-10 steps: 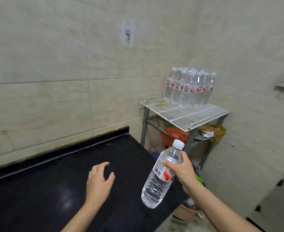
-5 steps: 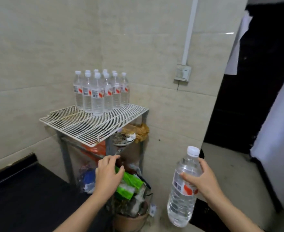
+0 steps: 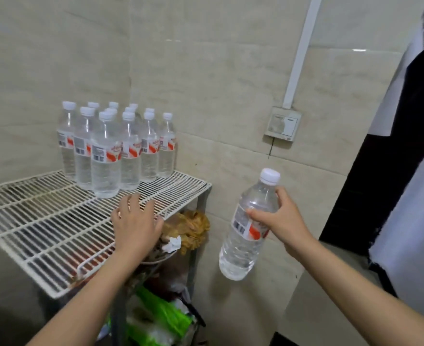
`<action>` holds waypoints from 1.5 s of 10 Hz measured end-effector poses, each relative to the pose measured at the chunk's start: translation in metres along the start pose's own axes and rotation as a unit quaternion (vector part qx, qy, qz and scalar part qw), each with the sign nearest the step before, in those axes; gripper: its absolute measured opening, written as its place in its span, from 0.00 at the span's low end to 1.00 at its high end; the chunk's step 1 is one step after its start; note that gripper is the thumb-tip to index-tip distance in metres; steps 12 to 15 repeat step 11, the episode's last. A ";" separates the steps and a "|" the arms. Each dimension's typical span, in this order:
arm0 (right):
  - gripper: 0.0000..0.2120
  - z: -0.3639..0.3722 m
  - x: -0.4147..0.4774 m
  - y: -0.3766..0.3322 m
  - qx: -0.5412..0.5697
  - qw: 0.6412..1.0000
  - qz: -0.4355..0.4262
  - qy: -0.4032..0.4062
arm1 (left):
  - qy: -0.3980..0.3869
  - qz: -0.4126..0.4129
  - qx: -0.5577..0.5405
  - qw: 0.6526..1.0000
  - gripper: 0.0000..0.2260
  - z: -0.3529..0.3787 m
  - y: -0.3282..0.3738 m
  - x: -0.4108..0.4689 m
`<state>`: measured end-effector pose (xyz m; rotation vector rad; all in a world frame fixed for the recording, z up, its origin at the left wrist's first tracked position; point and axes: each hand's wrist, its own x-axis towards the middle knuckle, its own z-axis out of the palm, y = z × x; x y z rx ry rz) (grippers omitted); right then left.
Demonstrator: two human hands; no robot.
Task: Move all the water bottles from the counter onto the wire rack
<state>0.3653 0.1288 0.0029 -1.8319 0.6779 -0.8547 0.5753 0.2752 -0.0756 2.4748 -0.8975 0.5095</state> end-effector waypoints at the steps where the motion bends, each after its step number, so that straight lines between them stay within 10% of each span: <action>1: 0.25 0.011 0.043 0.001 0.009 1.000 -0.020 0.002 | 0.001 -0.051 0.001 0.999 0.16 0.019 0.000 0.009; 7: 0.29 0.145 0.305 0.012 0.056 0.978 -0.141 -0.142 | -0.051 -0.175 0.182 0.966 0.36 0.041 0.010 0.023; 15: 0.35 0.168 0.331 0.023 -0.006 0.957 -0.176 -0.233 | -0.065 -0.202 0.285 0.935 0.34 0.053 0.014 0.025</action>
